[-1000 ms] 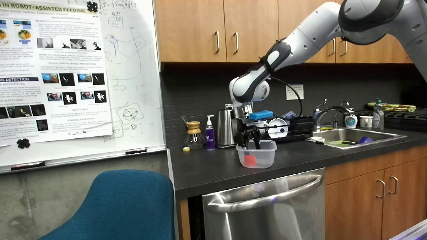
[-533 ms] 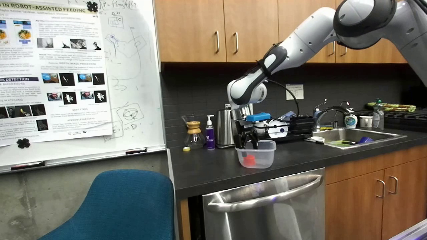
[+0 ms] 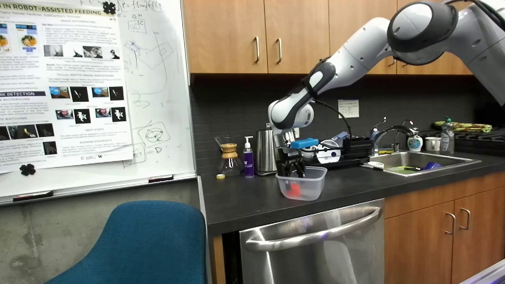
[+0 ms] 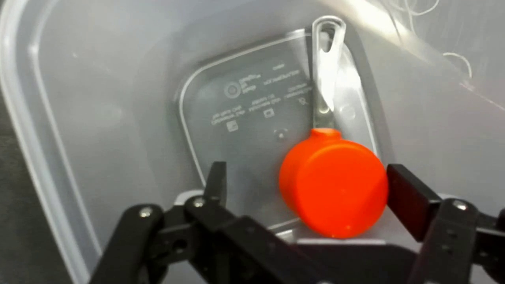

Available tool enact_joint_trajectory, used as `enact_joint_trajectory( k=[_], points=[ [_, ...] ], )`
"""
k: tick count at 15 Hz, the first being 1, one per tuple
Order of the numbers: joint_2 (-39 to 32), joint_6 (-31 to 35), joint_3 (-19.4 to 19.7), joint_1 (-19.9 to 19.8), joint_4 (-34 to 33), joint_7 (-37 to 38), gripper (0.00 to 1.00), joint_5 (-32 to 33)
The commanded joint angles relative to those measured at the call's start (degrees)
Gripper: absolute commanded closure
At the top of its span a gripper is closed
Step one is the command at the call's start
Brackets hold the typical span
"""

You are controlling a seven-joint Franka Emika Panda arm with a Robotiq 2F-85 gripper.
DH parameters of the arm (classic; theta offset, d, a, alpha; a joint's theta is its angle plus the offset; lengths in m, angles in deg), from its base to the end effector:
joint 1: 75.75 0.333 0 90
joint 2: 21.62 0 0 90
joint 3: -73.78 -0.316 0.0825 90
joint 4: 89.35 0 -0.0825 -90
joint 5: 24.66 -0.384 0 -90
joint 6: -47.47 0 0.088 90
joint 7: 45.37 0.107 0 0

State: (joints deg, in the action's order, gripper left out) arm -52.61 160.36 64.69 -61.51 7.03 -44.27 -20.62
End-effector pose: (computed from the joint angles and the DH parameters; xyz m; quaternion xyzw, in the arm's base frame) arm 0.6000 0.2435 0.2719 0.9715 0.2026 -0.1219 0.0149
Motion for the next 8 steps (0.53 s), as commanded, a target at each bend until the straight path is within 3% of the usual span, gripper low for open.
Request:
enact_joint_trajectory(
  k=[1, 3, 4, 6, 8],
  points=[
    [-2.7, -1.1, 0.6, -0.4, -2.6, -1.5, 0.00, 0.4],
    [-3.3, -1.0, 1.0, -0.7, -3.0, -1.7, 0.00, 0.3],
    [-3.6, -0.9, 1.1, -0.9, -3.4, -1.8, 0.25, 0.4],
    [-3.3, -0.8, 1.2, -1.2, -3.7, -1.8, 0.32, 0.1],
    [-2.7, -0.8, 1.2, -1.4, -3.7, -1.7, 0.49, -0.2]
  ],
)
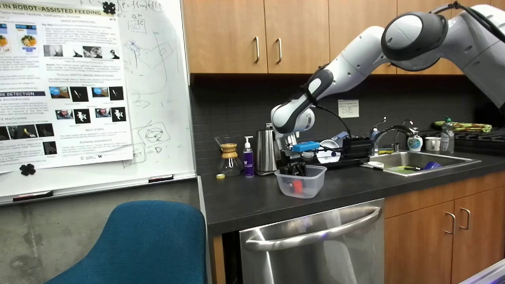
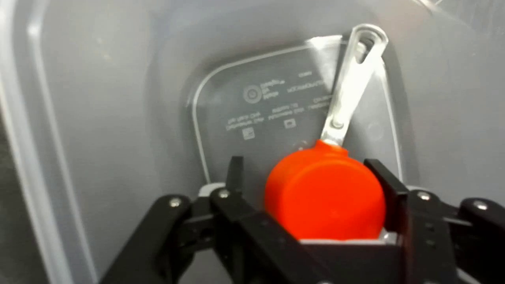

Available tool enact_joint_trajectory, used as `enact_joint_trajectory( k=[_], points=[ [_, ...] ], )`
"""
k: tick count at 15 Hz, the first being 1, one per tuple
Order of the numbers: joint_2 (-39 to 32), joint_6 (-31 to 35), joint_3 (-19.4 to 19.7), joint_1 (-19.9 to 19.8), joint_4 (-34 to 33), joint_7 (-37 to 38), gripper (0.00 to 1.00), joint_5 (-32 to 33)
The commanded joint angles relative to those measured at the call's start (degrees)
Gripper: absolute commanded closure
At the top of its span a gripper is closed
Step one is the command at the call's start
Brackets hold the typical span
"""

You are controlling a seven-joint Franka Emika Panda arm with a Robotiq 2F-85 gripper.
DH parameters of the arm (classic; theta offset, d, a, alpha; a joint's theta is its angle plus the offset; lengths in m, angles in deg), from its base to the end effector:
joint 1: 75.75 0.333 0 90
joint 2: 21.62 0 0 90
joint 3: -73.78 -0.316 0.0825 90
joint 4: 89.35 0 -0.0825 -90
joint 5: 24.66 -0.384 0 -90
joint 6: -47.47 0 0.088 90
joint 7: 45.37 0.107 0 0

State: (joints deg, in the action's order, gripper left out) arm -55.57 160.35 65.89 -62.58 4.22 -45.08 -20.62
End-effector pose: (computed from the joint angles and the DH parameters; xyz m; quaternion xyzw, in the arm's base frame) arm 0.6192 0.2234 0.2577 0.9739 0.1896 -0.1238 0.0142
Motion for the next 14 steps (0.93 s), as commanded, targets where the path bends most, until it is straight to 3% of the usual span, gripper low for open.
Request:
enact_joint_trajectory(
  k=[1, 2, 3, 14],
  points=[
    [0.4, -0.7, 0.0, -0.5, -1.0, -0.9, 0.56, -0.2],
    [0.5, -0.6, 0.1, -0.7, -1.1, -0.8, 0.66, -0.2],
    [1.0, -0.6, 0.0, -0.8, -0.7, -0.9, 0.68, -0.3],
    [7.8, 0.1, 0.5, -3.3, 4.6, -0.7, 0.68, -0.9]
  ],
)
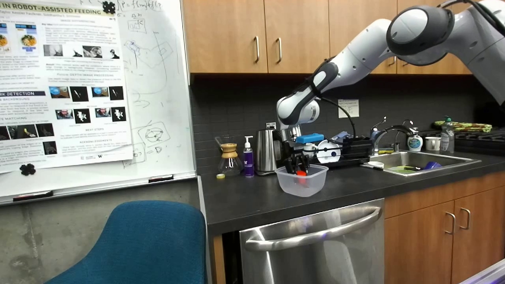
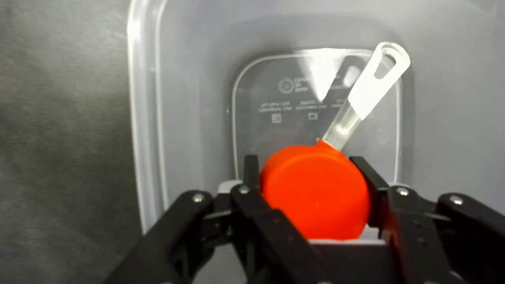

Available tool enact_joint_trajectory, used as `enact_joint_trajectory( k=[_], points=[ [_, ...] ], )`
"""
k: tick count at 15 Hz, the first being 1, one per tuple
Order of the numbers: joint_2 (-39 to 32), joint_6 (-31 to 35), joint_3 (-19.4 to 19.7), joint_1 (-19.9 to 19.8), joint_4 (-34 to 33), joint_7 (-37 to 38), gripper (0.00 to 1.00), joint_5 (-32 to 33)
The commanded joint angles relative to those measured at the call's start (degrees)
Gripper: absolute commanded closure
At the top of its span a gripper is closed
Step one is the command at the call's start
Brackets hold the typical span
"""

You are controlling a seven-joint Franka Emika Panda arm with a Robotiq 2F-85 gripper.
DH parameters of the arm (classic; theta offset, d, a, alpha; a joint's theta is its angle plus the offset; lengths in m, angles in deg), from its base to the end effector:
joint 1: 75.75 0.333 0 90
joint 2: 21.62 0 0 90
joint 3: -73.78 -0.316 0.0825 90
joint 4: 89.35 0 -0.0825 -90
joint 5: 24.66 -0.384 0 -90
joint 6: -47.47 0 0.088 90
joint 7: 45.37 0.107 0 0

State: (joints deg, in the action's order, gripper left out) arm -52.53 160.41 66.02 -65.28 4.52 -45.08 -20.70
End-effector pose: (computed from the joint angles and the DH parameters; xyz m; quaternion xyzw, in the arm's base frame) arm 0.6311 0.1931 0.2903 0.9811 0.1656 -0.0999 0.0110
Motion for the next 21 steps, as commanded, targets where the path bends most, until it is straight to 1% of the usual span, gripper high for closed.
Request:
enact_joint_trajectory(
  k=[1, 6, 14, 21],
  points=[
    [5.6, 0.2, 0.5, -0.9, 5.0, -0.7, 0.68, -0.7],
    [9.8, 0.5, 0.4, -2.5, 9.2, -0.8, 0.68, -2.4],
    [12.5, -0.1, 0.9, -4.3, 13.0, -1.0, 0.68, -5.4],
    [18.7, -1.3, 3.6, -4.8, 14.3, 0.9, 0.68, -2.2]
  ],
)
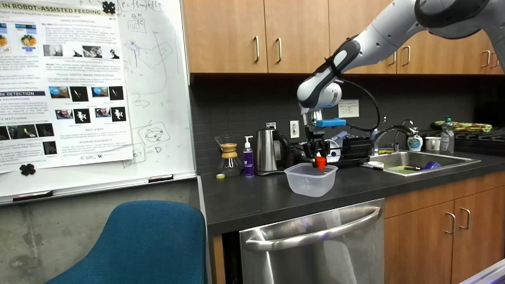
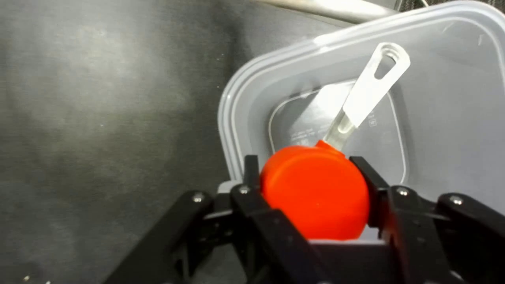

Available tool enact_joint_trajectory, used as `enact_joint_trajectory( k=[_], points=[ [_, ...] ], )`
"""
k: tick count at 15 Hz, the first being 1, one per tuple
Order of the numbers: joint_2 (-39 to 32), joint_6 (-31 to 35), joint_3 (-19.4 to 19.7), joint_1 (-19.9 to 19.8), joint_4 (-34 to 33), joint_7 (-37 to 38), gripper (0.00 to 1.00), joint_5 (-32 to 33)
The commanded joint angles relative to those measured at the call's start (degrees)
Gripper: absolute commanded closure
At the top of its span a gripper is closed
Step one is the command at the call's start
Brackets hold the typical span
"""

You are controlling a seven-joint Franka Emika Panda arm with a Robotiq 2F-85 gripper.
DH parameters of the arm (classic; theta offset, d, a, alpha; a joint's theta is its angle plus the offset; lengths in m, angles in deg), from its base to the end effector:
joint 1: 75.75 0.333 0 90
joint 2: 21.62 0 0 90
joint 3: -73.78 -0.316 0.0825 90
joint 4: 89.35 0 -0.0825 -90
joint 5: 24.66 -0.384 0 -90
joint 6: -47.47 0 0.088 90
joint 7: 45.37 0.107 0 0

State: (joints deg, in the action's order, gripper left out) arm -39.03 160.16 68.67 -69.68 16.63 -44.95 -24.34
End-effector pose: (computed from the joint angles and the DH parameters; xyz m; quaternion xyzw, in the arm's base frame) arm 0.5950 0.1143 0.3466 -0.9912 -0.0939 0.0933 0.0016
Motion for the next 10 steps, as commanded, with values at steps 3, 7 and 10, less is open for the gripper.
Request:
enact_joint_trajectory(
  k=[3, 7, 10],
  points=[
    [8.6, -1.9, 1.8, -1.1, 2.4, 0.9, 0.68, 2.2],
    [12.1, -3.1, 2.6, -2.7, 3.9, 0.3, 0.68, 0.0],
    [13.2, -2.5, 3.5, -4.3, 6.7, -0.7, 0.68, -3.1]
  ],
)
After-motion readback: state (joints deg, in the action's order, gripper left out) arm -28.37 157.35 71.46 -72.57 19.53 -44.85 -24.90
